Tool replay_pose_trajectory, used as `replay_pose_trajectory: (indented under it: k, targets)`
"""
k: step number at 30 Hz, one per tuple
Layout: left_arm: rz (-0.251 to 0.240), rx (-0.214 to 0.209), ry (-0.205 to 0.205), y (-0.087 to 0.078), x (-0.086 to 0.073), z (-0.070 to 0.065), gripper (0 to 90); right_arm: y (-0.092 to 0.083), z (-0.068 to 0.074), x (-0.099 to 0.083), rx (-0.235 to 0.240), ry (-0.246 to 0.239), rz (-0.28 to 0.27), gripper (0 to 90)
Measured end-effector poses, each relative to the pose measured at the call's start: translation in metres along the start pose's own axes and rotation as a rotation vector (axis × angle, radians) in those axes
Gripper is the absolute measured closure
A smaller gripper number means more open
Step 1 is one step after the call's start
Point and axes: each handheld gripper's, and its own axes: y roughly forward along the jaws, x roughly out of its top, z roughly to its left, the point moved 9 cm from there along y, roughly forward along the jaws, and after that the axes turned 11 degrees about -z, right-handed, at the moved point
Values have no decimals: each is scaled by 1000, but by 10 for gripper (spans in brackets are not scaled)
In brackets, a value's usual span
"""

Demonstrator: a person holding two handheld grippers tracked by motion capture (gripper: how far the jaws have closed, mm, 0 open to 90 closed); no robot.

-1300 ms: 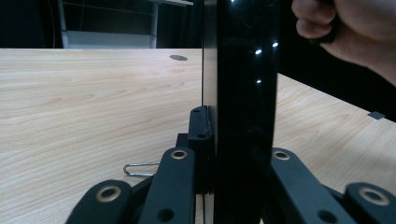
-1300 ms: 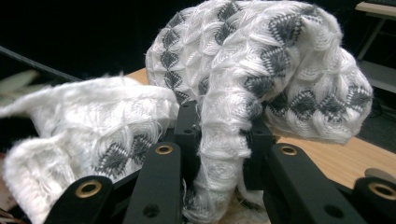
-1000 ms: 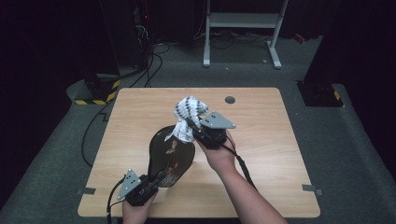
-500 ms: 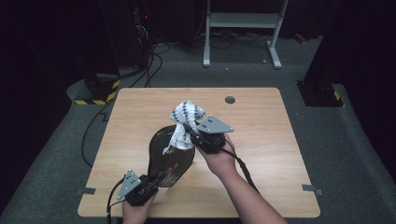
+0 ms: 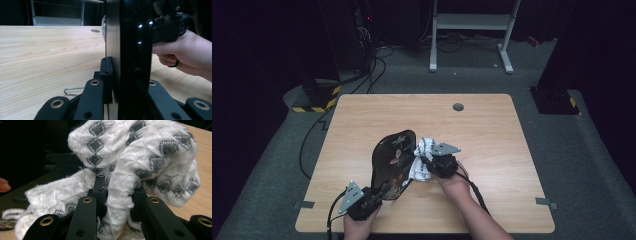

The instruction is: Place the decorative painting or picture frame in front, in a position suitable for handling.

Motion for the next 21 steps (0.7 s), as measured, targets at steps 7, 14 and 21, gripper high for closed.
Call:
replay_pose_trajectory:
  k: [7,14,21]
  targets:
    - [0,-1,-1,0,0,0,789,-1,-10,17,-29,-6,-45,732]
    - [1,0,-4,0,0,0,791,-7,-13,43,-63,-5,-123,731]
    - [3,-3,-3,0,0,0,792,-25,-2,88,-53,-40,-245,724]
